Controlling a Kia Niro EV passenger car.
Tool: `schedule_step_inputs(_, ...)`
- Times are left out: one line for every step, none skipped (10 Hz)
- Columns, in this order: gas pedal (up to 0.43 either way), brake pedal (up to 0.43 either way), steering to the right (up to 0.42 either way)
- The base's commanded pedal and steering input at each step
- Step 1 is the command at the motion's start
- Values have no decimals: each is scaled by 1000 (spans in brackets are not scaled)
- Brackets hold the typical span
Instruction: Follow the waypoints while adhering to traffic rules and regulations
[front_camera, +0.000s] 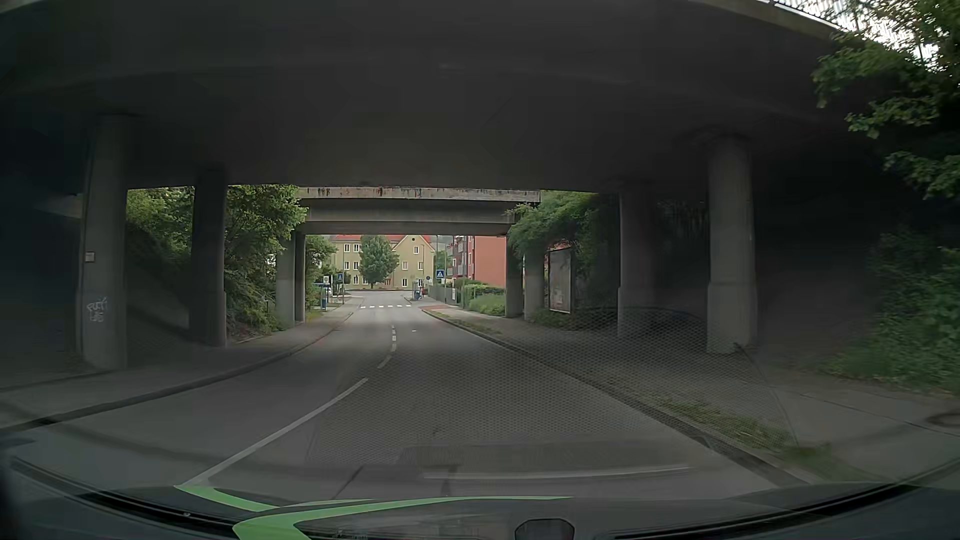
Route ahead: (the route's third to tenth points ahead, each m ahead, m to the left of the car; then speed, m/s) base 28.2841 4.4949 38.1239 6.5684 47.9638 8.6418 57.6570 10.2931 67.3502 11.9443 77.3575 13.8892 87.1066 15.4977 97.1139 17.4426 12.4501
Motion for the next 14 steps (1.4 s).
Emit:
schedule_step_inputs(28,0,-56)
schedule_step_inputs(28,0,-54)
schedule_step_inputs(28,0,-54)
schedule_step_inputs(28,0,-50)
schedule_step_inputs(28,0,-47)
schedule_step_inputs(28,0,-46)
schedule_step_inputs(28,0,-41)
schedule_step_inputs(28,0,-37)
schedule_step_inputs(28,0,-34)
schedule_step_inputs(28,0,-33)
schedule_step_inputs(28,0,-30)
schedule_step_inputs(28,0,-27)
schedule_step_inputs(28,0,-24)
schedule_step_inputs(28,0,-19)
